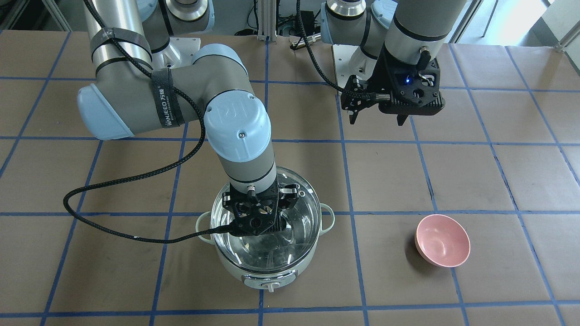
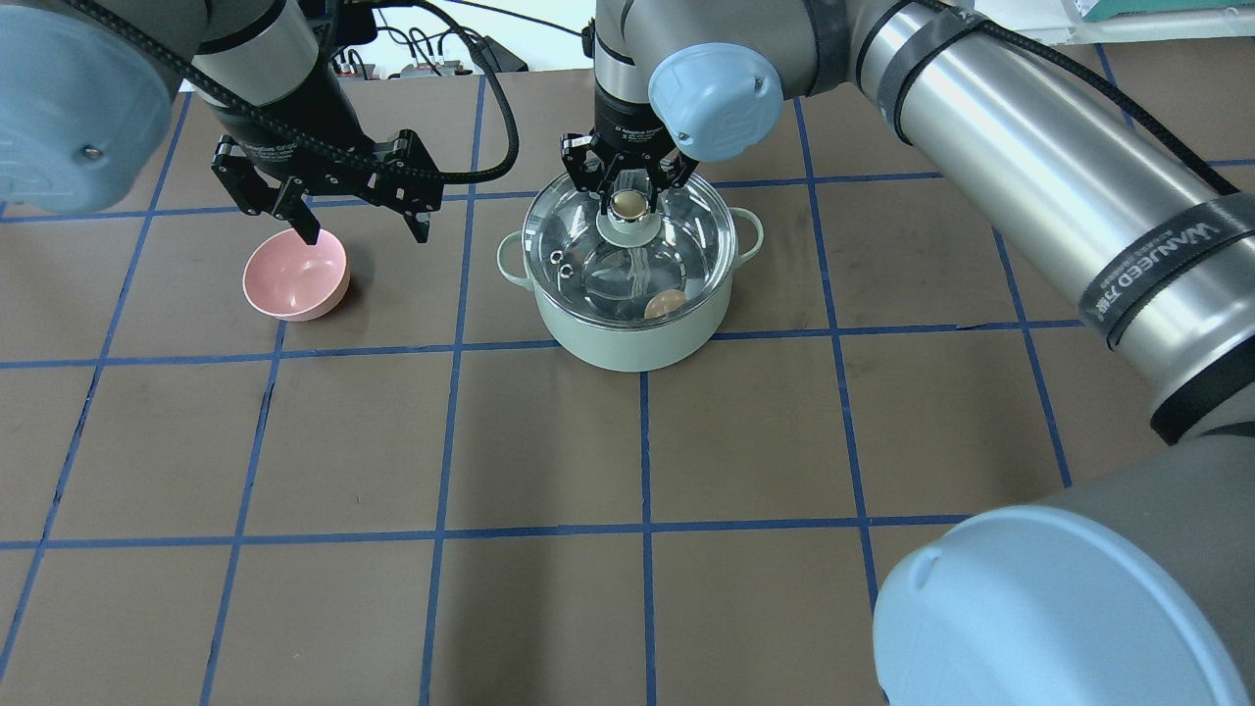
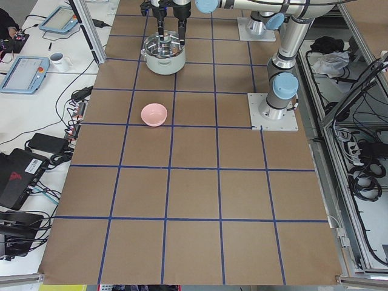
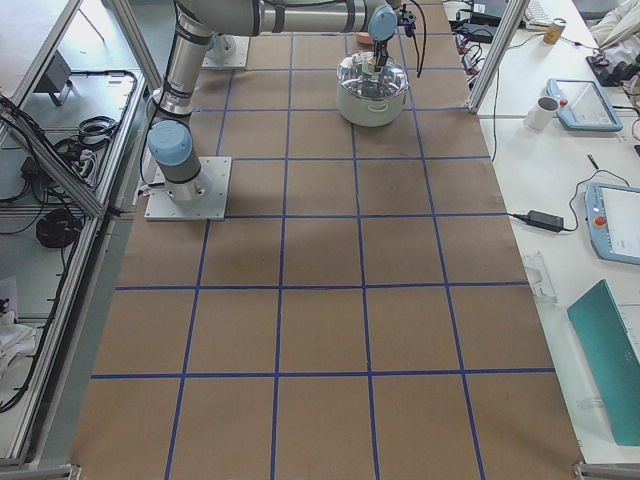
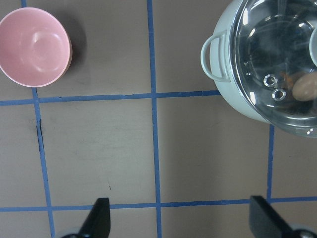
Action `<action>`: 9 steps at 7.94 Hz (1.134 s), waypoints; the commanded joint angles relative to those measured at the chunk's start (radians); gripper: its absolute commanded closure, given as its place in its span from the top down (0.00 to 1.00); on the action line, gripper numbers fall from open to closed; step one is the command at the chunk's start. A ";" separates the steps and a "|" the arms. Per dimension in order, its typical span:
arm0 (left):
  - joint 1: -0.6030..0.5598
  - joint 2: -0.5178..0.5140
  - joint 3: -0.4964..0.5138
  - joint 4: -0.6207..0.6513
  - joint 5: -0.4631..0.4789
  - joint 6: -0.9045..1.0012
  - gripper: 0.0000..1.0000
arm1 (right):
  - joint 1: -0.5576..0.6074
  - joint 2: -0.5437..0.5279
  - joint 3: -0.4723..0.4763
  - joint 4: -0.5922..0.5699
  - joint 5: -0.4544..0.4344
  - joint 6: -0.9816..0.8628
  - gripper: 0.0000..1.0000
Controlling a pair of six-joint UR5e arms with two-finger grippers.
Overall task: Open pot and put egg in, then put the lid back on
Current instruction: 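Lower the glass lid onto the pot rim with the right gripper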
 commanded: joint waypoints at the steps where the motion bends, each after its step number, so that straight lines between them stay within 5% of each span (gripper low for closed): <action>1: -0.001 0.000 0.000 0.000 -0.003 -0.003 1.00 | 0.000 0.002 0.009 -0.029 -0.011 -0.014 0.00; 5: 0.001 0.000 0.000 0.000 -0.001 -0.003 1.00 | -0.002 0.002 0.011 -0.029 -0.011 -0.014 0.04; 7: -0.001 0.000 0.000 0.002 -0.001 -0.003 1.00 | -0.002 -0.008 0.012 -0.028 -0.012 -0.011 0.90; 9: 0.001 0.000 0.000 0.000 -0.001 -0.003 1.00 | -0.002 -0.015 0.012 -0.026 -0.011 -0.007 1.00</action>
